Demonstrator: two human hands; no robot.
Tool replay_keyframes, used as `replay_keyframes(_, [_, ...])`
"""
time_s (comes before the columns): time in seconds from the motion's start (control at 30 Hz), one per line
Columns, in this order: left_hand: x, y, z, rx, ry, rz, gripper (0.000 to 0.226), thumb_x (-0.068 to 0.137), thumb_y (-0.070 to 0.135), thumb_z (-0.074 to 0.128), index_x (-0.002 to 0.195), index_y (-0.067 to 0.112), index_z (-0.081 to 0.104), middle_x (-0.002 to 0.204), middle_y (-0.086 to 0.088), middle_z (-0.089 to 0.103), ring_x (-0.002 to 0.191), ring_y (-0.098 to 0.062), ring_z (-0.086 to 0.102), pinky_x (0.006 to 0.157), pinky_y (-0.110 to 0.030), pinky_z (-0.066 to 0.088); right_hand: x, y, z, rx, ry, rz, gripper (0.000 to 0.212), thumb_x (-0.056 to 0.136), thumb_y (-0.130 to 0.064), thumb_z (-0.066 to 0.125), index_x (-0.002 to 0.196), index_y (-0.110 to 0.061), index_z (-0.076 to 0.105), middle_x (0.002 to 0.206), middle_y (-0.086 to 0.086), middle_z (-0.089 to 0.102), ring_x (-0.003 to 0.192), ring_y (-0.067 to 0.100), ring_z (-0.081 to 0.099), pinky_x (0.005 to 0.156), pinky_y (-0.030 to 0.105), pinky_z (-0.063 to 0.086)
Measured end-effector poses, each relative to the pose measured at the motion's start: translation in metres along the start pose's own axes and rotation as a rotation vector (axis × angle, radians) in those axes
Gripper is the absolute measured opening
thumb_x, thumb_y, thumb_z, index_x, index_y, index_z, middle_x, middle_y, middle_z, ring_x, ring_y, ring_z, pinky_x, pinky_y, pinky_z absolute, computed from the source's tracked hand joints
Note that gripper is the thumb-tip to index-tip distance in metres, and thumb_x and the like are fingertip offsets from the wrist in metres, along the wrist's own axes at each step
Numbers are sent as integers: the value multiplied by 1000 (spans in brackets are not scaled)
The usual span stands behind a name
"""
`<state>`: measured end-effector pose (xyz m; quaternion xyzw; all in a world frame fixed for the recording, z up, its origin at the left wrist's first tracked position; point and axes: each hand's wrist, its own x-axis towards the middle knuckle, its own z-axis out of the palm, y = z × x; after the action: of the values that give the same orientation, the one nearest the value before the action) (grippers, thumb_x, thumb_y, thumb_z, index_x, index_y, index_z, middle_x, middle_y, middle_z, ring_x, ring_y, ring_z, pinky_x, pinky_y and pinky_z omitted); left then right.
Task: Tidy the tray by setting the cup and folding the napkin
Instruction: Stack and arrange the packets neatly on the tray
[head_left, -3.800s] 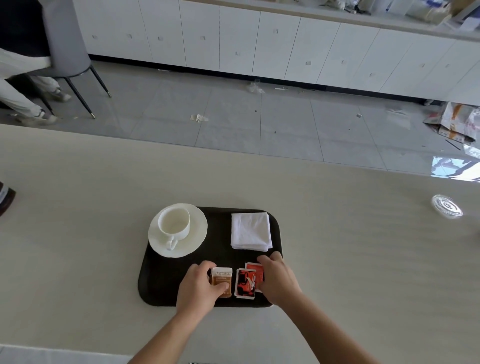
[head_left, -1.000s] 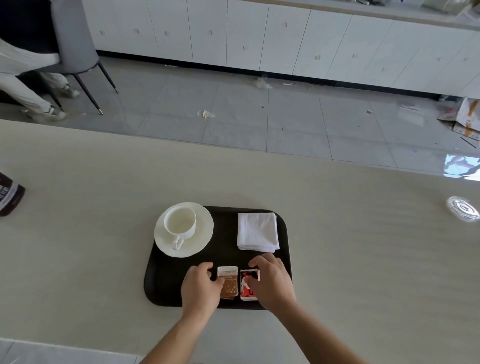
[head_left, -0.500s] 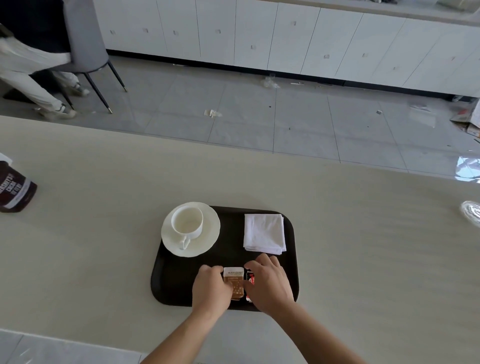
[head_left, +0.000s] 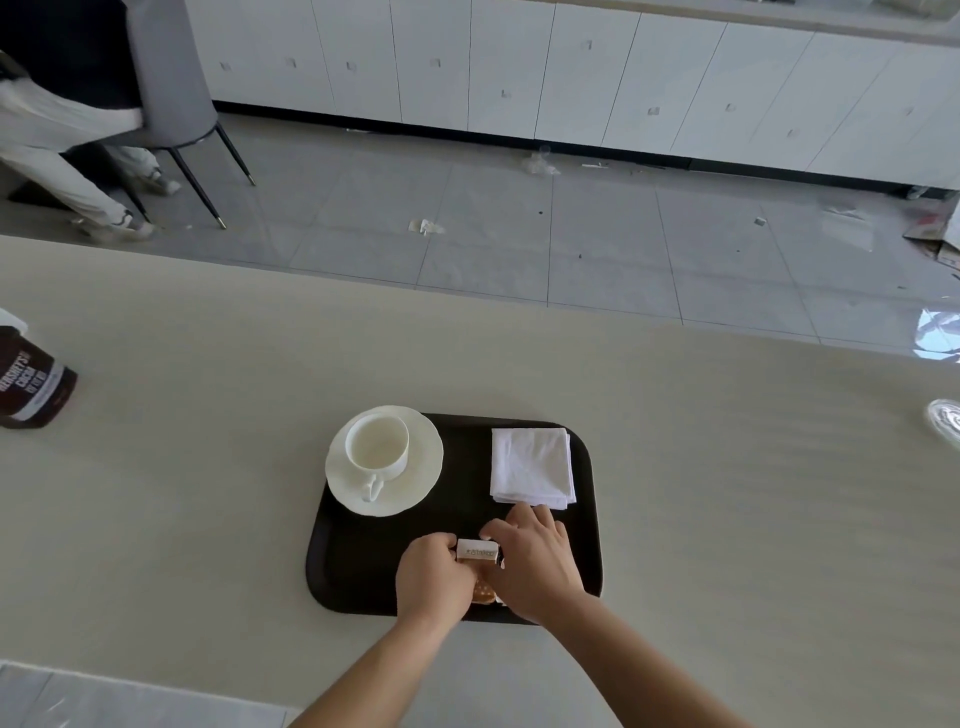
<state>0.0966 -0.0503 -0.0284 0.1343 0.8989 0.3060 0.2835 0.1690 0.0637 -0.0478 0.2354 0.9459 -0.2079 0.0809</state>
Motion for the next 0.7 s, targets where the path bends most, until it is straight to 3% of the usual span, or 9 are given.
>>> replay_keyframes(0.23, [0, -6, 6, 88, 31, 120, 5, 84, 23, 65, 83, 19, 67, 76, 4, 64, 71, -14, 58, 64, -31, 50, -6, 5, -4, 88, 22, 35, 40, 86, -37, 64, 126, -33, 58, 117, -7, 52, 115, 20, 42, 94, 31, 39])
replay_keyframes(0.27, [-1, -6, 7, 112, 50, 132, 7, 85, 24, 66, 89, 19, 67, 80, 4, 60, 72, -14, 56, 63, -26, 47, -7, 8, -6, 121, 40, 49, 41, 88, -36, 64, 128, -32, 58, 121, -9, 53, 117, 19, 42, 95, 30, 39])
replay_keyframes(0.37, [-3, -8, 9, 108, 76, 114, 42, 85, 29, 70, 124, 21, 59, 96, 2, 58, 83, -12, 59, 69, -19, 43, -15, 21, -10, 200, 82, 109, 40, 91, -32, 64, 131, -29, 59, 127, -11, 55, 116, 17, 44, 95, 23, 41])
replay_keyframes(0.43, [-4, -10, 9, 127, 59, 156, 55, 83, 33, 72, 133, 27, 51, 101, 4, 55, 87, -10, 58, 72, -18, 45, -21, 29, -13, 210, 75, 129, 43, 91, -33, 66, 132, -27, 58, 127, -11, 55, 114, 16, 44, 96, 22, 40])
replay_keyframes(0.53, [-5, -9, 9, 190, 21, 247, 52, 81, 36, 72, 130, 36, 53, 100, 5, 50, 86, -10, 57, 74, -19, 48, -28, 35, -15, 204, 47, 134, 48, 87, -37, 70, 132, -25, 58, 122, -7, 54, 110, 17, 46, 92, 21, 40])
replay_keyframes(0.7, [-6, -8, 9, 241, 17, 290, 37, 82, 30, 73, 117, 31, 65, 99, 6, 47, 86, -9, 57, 75, -18, 49, -27, 32, -14, 164, -1, 118, 47, 87, -31, 71, 132, -25, 58, 120, -6, 51, 111, 18, 46, 92, 23, 43])
